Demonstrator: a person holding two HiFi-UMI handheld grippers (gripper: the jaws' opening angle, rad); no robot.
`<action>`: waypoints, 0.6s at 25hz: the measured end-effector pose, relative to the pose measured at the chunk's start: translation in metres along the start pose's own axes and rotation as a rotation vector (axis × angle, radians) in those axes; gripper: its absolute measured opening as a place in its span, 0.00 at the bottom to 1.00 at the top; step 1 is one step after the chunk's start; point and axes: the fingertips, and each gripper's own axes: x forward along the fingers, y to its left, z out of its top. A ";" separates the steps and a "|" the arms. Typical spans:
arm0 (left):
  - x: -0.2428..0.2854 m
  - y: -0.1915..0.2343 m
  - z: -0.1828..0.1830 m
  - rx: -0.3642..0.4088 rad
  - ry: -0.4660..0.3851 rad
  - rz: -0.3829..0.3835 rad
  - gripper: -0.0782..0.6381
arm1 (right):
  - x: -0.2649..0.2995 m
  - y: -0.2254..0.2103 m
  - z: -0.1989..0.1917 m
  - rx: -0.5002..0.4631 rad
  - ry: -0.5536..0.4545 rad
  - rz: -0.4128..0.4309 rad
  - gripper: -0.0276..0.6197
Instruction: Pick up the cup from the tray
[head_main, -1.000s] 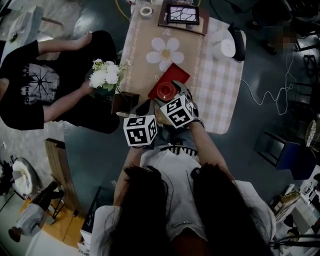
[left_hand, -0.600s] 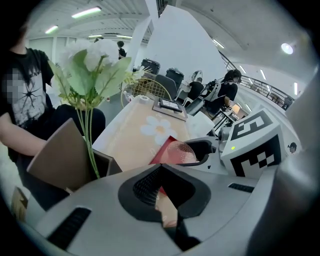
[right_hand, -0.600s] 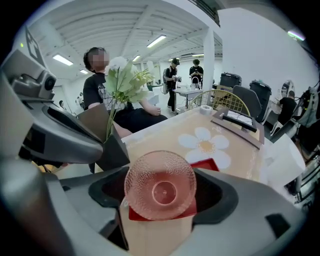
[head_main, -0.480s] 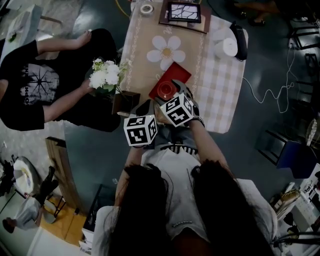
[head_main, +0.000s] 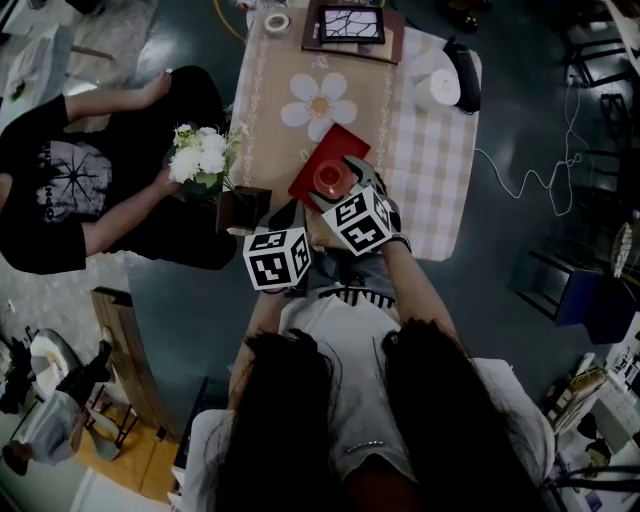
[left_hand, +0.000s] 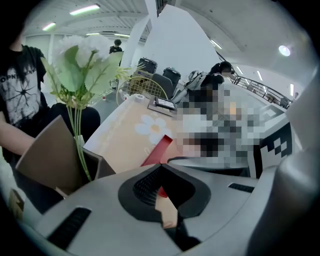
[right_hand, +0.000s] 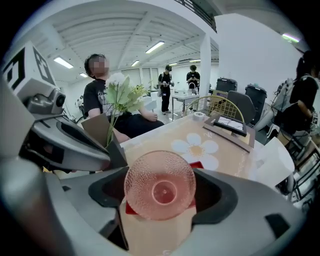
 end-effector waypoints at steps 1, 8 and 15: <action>0.001 -0.003 0.000 0.007 0.001 -0.007 0.11 | -0.003 -0.003 -0.002 0.005 -0.003 -0.008 0.63; 0.012 -0.031 0.000 0.069 0.011 -0.064 0.11 | -0.028 -0.028 -0.022 0.076 -0.006 -0.083 0.63; 0.024 -0.061 -0.003 0.137 0.034 -0.119 0.11 | -0.056 -0.054 -0.054 0.160 0.011 -0.175 0.63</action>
